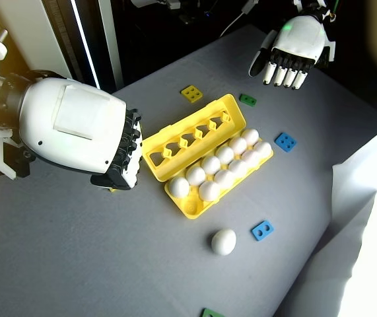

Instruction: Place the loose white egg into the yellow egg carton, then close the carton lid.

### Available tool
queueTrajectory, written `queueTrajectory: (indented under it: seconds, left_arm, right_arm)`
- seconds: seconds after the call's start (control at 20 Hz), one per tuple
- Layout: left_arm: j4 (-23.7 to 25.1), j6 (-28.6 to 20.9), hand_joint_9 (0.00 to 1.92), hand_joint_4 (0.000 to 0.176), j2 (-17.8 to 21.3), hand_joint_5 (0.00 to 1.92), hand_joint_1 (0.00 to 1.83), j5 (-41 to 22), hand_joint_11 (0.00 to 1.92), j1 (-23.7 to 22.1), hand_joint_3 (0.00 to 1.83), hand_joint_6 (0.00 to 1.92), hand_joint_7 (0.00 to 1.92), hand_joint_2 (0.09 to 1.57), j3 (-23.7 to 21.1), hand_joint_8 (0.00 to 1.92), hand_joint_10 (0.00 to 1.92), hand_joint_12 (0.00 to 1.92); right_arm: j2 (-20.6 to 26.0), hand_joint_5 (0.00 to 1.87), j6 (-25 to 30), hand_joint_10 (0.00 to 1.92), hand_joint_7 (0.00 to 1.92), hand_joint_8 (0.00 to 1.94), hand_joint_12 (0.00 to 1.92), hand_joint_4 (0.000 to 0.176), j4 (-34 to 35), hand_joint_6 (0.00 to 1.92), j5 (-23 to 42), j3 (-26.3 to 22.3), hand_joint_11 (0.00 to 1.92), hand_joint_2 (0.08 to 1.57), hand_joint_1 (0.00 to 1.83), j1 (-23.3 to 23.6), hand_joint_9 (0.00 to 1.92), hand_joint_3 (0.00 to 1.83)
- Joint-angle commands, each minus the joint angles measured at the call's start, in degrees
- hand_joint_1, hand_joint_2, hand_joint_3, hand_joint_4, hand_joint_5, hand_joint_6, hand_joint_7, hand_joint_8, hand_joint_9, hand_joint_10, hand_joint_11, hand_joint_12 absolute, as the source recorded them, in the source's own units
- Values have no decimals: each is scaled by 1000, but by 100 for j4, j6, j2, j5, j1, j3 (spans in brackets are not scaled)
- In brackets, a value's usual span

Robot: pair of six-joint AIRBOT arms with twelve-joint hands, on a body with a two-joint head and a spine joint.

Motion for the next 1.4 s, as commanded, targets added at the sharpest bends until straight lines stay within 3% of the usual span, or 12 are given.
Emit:
queueTrajectory:
  seconds: [0.0,0.25,0.35,0.4,0.6,0.75,0.9,1.05,1.15,1.35]
  left_arm:
    - [-437,-12,0,0,83,0,0,-403,0,-9,23,0,0,1274,36,0,0,0]
    - [-358,-75,0,0,83,0,0,-400,0,-7,16,0,0,1276,73,0,0,0]
    - [-113,-280,0,0,83,10,0,-413,0,-6,21,4,0,1291,161,0,0,0]
    - [10,-434,0,0,84,5,0,-420,0,-6,23,1,0,1299,224,0,0,0]
    - [113,-597,0,0,123,0,0,-517,0,-20,16,0,0,1297,441,0,0,0]
    - [229,-682,0,0,88,0,0,-482,0,-84,15,0,0,1299,438,0,0,0]
    - [651,-1098,0,0,57,0,0,-345,0,-242,11,0,0,1296,451,0,0,0]
    - [495,-902,0,0,109,4,0,-340,0,-207,10,1,0,1296,484,0,0,0]
    - [343,-1028,0,0,100,29,0,-257,0,-125,9,11,0,1299,517,0,0,0]
    - [617,-1539,0,0,98,21,0,-326,0,-337,6,8,0,1295,669,0,0,0]
  right_arm:
    - [60,53,23,0,15,0,0,0,181,0,478,-3,0,1296,0,53,0,23]
    - [63,33,1,0,2,1,0,0,181,8,463,-2,0,1284,0,60,0,10]
    - [63,20,-200,0,0,0,0,0,184,2,357,1,0,1291,0,65,0,11]
    - [63,10,-444,0,0,0,0,0,281,0,301,1,0,1284,0,77,0,7]
    - [-53,25,-2694,0,6,2,0,0,1862,5,70,120,0,1285,0,159,0,5]
    - [-265,33,-3475,0,13,5,0,0,2633,7,70,372,0,1281,0,192,0,2]
    - [-588,50,-3782,0,28,9,0,0,2672,12,51,793,0,1257,0,266,0,0]
    - [-968,116,-3925,0,0,0,0,66,2671,5,-197,1262,0,1079,88,456,0,0]
    - [-1253,83,-3926,0,0,0,0,132,2671,0,-273,1574,0,880,148,516,0,0]
    - [-1732,81,-3929,0,0,0,0,174,2671,3,-328,2084,0,689,258,648,0,0]
